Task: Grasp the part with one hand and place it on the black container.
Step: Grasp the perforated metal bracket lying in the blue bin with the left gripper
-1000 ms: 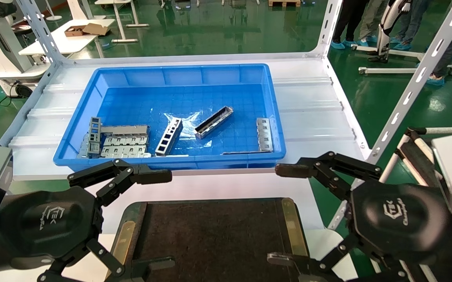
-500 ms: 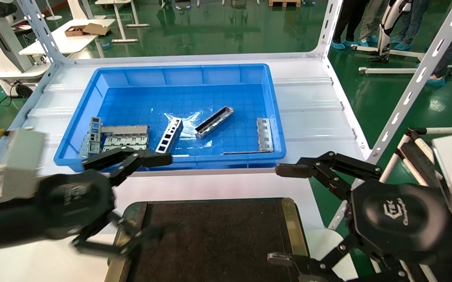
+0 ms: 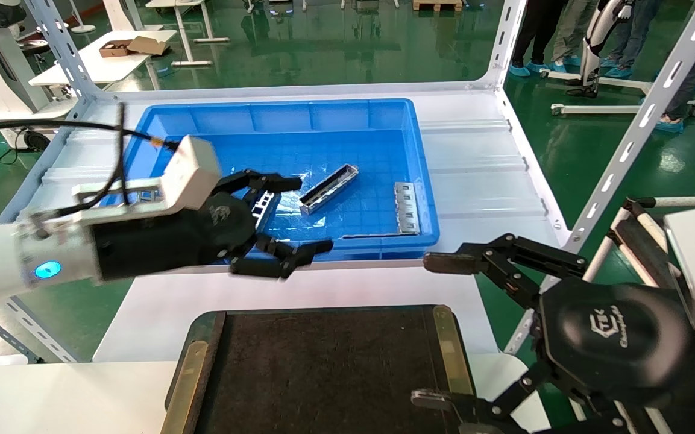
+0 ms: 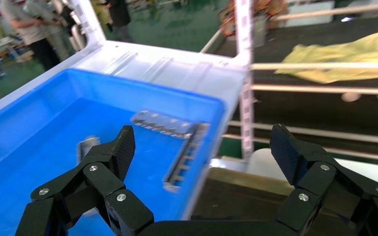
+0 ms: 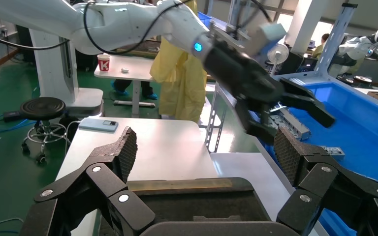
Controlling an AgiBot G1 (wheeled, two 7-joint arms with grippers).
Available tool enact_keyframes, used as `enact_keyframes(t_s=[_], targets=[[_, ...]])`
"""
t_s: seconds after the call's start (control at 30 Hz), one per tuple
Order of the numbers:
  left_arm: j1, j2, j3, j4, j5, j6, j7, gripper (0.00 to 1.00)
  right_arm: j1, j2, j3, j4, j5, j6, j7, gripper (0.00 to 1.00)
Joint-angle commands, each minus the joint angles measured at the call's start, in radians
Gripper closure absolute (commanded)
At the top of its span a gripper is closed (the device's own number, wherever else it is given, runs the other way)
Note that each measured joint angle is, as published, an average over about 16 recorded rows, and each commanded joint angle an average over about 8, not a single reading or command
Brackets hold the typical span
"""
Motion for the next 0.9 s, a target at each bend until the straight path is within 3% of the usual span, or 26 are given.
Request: enact_keyframes(t_s=[0.03, 0.67, 0.9], targets=[[-0.028, 0.038, 0.014, 0.049, 0.030, -0.026, 0.010, 0.00, 0.000, 0.000, 0.000, 0.000, 0.000, 0.000, 0.000, 0.00], [-0.203, 0.338, 0.074, 0.510, 0.182, -0.328, 0.118, 0.00, 0.000, 0.001, -0.002, 0.000, 0.001, 0.001, -0.001, 0.00], [-0.238, 0.408, 0.075, 0.646, 0.189, -0.429, 0.174, 0.00, 0.000, 0.001, -0.002, 0.000, 0.002, 0.001, -0.001, 0.00]])
